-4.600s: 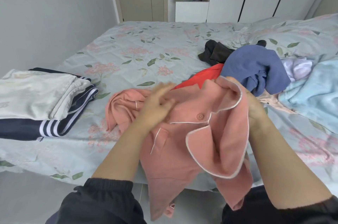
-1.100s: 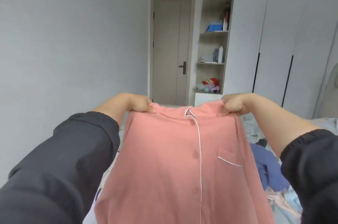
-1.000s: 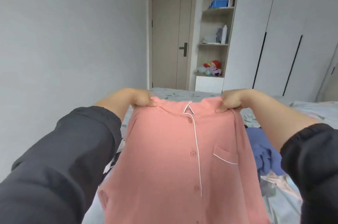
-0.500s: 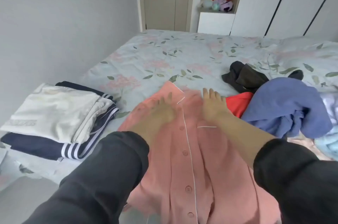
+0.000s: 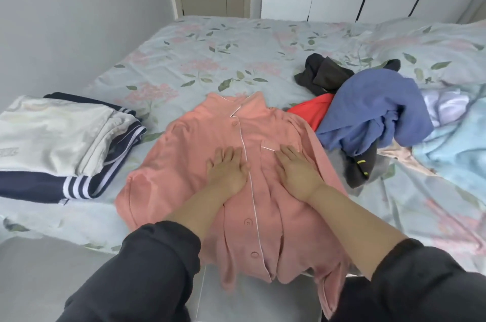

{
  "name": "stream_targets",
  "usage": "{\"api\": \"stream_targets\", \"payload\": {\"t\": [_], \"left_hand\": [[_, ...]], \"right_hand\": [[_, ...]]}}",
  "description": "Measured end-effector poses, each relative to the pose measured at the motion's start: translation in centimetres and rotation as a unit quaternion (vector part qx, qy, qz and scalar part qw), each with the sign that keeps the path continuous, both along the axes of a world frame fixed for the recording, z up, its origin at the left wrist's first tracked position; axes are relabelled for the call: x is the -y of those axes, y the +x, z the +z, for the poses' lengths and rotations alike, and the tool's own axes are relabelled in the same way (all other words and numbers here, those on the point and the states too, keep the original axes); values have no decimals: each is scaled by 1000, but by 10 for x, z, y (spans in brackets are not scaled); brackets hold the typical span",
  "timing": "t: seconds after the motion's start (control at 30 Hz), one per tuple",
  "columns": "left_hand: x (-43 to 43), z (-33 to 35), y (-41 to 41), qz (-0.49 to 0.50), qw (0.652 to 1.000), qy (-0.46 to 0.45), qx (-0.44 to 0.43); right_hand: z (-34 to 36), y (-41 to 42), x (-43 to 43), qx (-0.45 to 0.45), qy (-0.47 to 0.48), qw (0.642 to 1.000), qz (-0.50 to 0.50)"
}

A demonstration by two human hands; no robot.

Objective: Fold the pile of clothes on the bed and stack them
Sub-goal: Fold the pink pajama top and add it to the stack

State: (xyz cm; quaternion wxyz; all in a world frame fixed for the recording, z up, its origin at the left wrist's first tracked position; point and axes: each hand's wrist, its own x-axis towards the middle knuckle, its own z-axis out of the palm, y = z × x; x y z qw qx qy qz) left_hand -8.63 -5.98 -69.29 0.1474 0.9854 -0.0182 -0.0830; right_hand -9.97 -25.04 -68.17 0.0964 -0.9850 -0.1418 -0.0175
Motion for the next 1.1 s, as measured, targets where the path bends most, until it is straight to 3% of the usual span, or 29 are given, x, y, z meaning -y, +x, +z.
{"api": "stream_targets", "payload": {"t": [0.07, 0.13, 0.17, 0.27, 0.4, 0.47, 0.53, 0.6, 0.67, 0.77, 0.83, 0.9, 1.0, 1.03, 1.1], "left_hand": [[8, -1, -15, -3, 1000, 2, 25], [16, -2, -27, -7, 998, -10, 63], [21, -3, -33, -18, 996, -16, 83], [40, -7, -48, -59, 991, -29, 118], [64, -4, -55, -107, 983, -45, 141], [77, -2, -58, -118, 983, -55, 129], [90, -3, -60, -111, 986, -62, 104], [102, -5, -58, -84, 990, -59, 96], [114, -3, -52, -56, 991, -70, 100], [128, -2, -41, -59, 988, -101, 101], [129, -6, -36, -80, 989, -74, 99], [125, -16, -34, -107, 988, -15, 107], [124, -25, -35, -120, 985, -12, 124], [125, -25, -36, -126, 983, -16, 132], [128, -25, -37, -142, 979, -12, 148]], "right_hand": [[4, -21, 13, 76, 40, 996, -36], [7, -37, 30, 155, 21, 975, -155], [10, -43, 39, 147, 18, 964, -222], [21, -52, 56, 7, 49, 942, -331], [35, -63, 81, -183, 42, 940, -286], [47, -71, 94, -272, 97, 923, -254], [57, -75, 105, -303, 209, 892, -263], [65, -74, 110, -280, 343, 846, -296], [74, -64, 113, -218, 364, 846, -323], [90, -40, 118, -63, 250, 911, -320], [101, -23, 126, -14, 196, 931, -308], [114, -6, 142, 45, 156, 933, -320], [124, 13, 180, 190, 145, 891, -386], [123, 14, 190, 191, 150, 888, -390], [112, 9, 204, 99, 124, 913, -377]]}}
